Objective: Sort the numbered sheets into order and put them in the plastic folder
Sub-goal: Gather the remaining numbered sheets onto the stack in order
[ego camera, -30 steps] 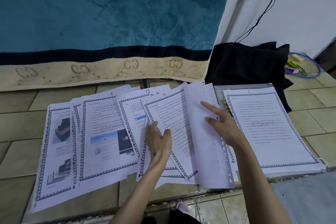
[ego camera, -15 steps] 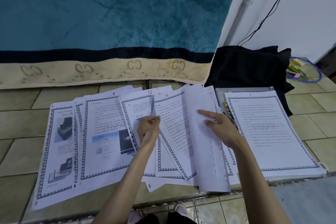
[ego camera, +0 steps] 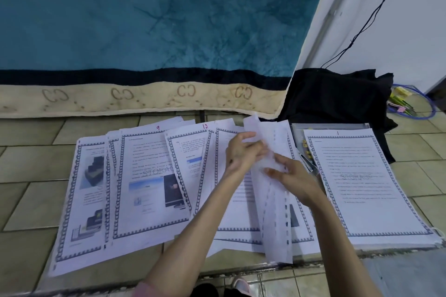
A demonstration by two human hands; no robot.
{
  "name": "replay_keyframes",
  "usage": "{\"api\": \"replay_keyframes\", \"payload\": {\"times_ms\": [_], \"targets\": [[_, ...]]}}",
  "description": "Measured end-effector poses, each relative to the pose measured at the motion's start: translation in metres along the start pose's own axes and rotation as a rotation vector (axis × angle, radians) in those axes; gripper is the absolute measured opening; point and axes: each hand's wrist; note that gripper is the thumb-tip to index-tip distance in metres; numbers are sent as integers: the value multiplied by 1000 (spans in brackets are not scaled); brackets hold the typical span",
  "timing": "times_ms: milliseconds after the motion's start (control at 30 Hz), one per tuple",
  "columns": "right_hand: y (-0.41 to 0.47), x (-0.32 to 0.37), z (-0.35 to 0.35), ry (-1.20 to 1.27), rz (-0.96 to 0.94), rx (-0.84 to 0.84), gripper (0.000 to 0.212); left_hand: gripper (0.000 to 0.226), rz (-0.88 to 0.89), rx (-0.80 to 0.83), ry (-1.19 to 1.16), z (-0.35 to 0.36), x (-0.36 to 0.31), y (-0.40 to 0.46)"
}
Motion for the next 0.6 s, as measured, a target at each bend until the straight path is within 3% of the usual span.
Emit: {"api": "replay_keyframes", "payload": {"times_ms": [67, 133, 200, 333, 433, 500, 567, 600], "targets": [[0, -7, -5, 70, -22, -34, 38, 22, 44, 2, 225, -8, 4, -6], [1, -11, -13, 165, -10, -88, 59, 32, 72, -80, 553, -29, 16, -11], [0, -11, -20, 210, -7, -136, 78, 41, 23, -181, 726, -51, 27, -15], [-1, -17, -32, 189, -18, -164, 82, 53, -61, -167, 733, -71, 37, -22], [-2, -21, -43, 138, -8, -174, 71, 53, -75, -170, 660, -72, 39, -22], [-2, -22, -45, 130, 2, -173, 67, 44, -106, -165, 654, -69, 37, -19], [-2, -22, -43, 105, 12, -158, 71, 13, -108, -137, 645, -64, 35, -17], [-1, -21, -41, 97, 17, -148, 75, 16, -85, -129, 648, -59, 31, -19]]}}
Point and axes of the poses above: each hand's wrist, its own y-axis towards the middle knuckle, its own z-axis out of the palm, x = y × z, and after that the axes turned 3 degrees about z, right-handed
